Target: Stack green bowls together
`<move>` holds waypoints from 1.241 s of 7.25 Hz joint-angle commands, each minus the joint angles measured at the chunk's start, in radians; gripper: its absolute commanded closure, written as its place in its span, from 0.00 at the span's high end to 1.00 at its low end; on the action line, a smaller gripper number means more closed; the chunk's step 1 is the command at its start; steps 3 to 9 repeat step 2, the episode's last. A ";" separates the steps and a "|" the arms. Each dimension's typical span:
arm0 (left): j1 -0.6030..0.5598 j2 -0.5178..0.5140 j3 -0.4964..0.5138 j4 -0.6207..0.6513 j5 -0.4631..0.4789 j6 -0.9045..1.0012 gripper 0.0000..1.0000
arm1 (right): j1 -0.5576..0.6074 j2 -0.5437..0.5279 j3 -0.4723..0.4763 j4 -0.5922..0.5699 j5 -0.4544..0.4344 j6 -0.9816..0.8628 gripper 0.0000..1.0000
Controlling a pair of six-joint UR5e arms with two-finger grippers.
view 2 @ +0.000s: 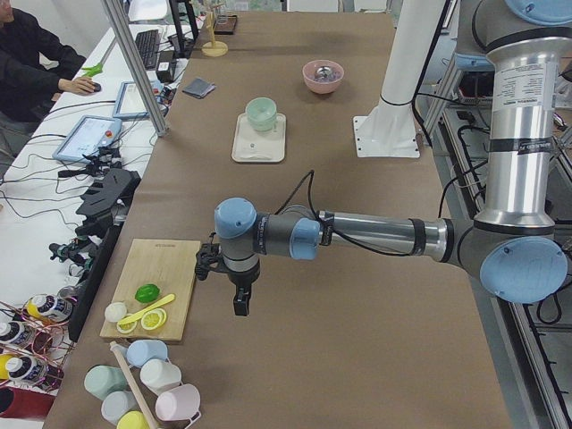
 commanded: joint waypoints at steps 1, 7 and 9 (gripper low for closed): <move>0.000 0.000 0.000 -0.005 -0.004 -0.003 0.98 | -0.005 0.002 0.001 0.000 0.000 0.007 1.00; 0.000 0.000 0.000 -0.007 -0.004 0.000 0.98 | -0.005 0.002 0.001 0.000 0.002 0.007 1.00; 0.000 0.000 0.000 -0.007 -0.004 0.000 0.98 | -0.005 0.002 0.001 0.000 0.002 0.007 1.00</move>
